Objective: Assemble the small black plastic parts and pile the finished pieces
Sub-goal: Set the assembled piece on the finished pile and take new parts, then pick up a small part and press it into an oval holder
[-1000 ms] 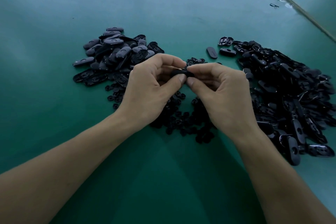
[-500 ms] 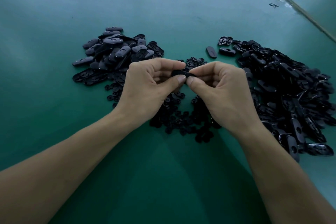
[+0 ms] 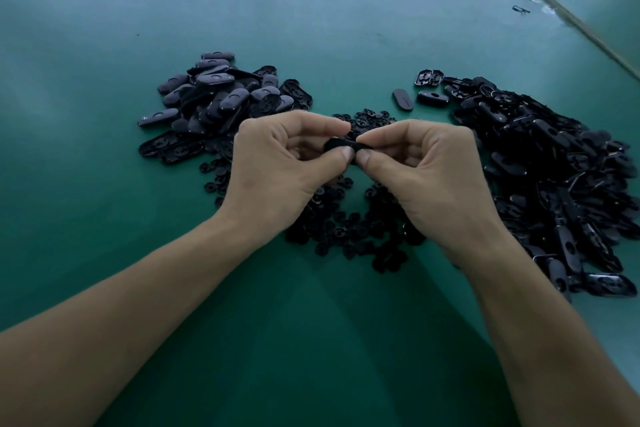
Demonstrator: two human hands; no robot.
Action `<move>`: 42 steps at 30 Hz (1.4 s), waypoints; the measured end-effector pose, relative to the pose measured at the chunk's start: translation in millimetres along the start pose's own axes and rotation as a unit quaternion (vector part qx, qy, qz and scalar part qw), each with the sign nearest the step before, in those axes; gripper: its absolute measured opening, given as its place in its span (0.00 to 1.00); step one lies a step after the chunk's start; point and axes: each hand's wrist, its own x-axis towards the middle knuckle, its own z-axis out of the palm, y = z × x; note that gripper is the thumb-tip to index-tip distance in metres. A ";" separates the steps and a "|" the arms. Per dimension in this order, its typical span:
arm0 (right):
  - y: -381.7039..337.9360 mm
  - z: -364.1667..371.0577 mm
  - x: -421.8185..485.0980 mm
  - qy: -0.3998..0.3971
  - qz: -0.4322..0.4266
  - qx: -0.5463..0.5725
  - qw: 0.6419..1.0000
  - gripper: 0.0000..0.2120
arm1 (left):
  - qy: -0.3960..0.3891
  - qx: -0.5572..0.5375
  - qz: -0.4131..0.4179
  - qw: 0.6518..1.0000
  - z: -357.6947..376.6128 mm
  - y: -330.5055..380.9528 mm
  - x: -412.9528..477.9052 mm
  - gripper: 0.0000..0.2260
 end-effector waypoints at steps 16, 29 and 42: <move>20.7 -50.2 19.1 0.040 0.184 -0.485 0.854 0.15 | 0.154 -0.127 -0.102 0.975 -2.3 -2.5 12.2 0.23; 18.3 -47.9 13.8 0.104 0.169 -0.388 0.900 0.18 | 0.145 -0.055 -0.081 0.985 -6.9 -10.6 10.1 0.38; 2.1 -20.9 6.1 0.051 -0.040 -0.176 0.982 0.05 | -0.014 -0.004 -0.002 1.000 1.9 3.3 -2.0 0.09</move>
